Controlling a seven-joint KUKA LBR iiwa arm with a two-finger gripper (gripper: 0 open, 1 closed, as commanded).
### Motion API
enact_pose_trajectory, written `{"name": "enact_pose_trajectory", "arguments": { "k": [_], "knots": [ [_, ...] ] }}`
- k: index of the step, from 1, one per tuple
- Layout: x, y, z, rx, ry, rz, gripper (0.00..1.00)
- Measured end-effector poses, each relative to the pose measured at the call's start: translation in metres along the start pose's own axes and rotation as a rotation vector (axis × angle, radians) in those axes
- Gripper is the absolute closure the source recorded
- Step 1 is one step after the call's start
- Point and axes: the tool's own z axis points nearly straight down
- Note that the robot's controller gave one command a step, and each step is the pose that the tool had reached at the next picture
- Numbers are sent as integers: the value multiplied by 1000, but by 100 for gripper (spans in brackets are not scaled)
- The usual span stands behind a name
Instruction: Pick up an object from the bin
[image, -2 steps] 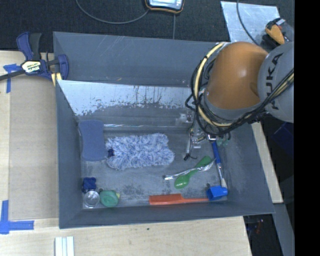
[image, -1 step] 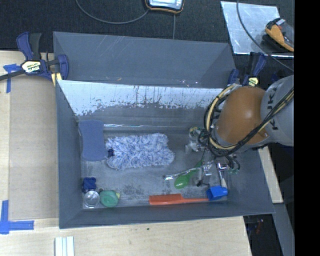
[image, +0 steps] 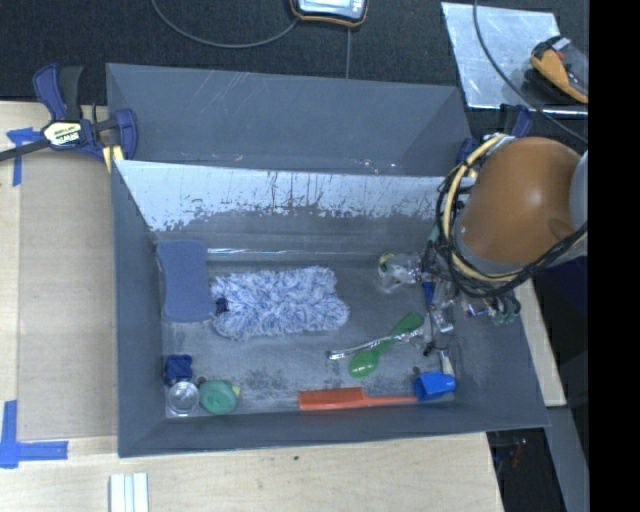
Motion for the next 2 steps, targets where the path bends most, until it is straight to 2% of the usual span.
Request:
{"name": "enact_pose_trajectory", "arguments": {
  "k": [1, 2],
  "knots": [
    [-2, 1, 73, -3, 20, 185, 0],
    [-25, -17, 79, 4, -5, -135, 0]
  ]
}}
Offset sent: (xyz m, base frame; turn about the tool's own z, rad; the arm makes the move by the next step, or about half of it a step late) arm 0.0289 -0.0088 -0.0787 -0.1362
